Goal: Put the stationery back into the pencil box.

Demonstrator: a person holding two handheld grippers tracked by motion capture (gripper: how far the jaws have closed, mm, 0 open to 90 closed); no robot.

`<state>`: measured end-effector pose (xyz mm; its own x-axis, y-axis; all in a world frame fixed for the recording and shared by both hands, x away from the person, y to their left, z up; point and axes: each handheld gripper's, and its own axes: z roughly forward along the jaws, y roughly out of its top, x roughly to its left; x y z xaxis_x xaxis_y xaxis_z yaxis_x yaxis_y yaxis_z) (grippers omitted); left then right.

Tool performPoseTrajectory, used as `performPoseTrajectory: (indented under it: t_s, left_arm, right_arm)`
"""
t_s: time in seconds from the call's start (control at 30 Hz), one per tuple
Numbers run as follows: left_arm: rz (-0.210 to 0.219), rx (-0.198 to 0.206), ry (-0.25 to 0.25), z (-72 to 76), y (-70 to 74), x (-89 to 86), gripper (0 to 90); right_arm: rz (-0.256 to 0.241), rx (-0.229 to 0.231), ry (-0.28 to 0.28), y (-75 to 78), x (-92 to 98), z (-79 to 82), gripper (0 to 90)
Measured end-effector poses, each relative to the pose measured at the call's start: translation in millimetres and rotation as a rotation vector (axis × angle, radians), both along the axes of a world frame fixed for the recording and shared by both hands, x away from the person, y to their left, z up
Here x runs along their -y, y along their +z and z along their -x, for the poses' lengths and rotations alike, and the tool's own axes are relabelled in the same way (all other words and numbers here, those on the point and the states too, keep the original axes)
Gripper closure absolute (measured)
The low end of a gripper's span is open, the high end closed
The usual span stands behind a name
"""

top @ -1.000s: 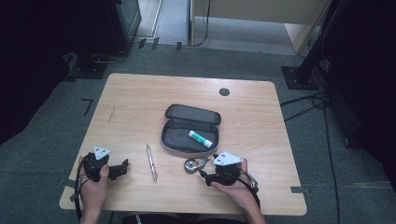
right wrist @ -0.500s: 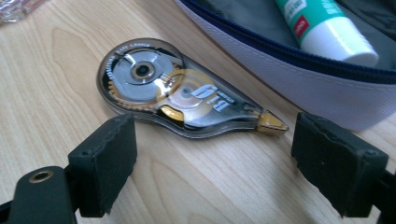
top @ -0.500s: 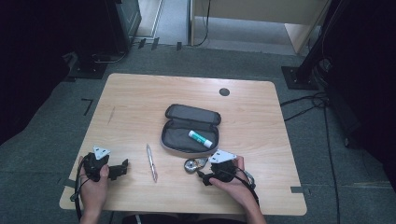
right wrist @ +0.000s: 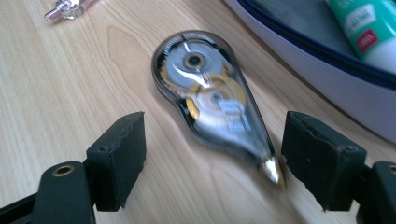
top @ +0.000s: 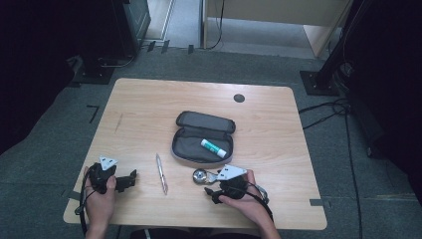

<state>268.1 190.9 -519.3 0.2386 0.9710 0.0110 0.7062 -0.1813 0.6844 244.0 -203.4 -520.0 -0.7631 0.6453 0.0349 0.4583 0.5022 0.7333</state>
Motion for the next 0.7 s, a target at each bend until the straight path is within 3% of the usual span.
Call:
performPoseTrajectory:
  t_s: [0.23, 0.43, 0.7]
  left_arm:
    - [0.0, 0.0, 0.0, 0.0, 0.0, 0.0, 0.0]
    - [0.0, 0.0, 0.0, 0.0, 0.0, 0.0, 0.0]
    - [0.0, 0.0, 0.0, 0.0, 0.0, 0.0, 0.0]
  right_arm:
    - [0.003, 0.026, 0.0, -0.2, -15.1, -5.4, 28.7]
    - [-0.024, 0.011, -0.016, -0.3, -24.0, -10.3, 32.7]
    - [-0.02, 0.019, 0.023, -0.5, -29.8, -6.4, 41.5]
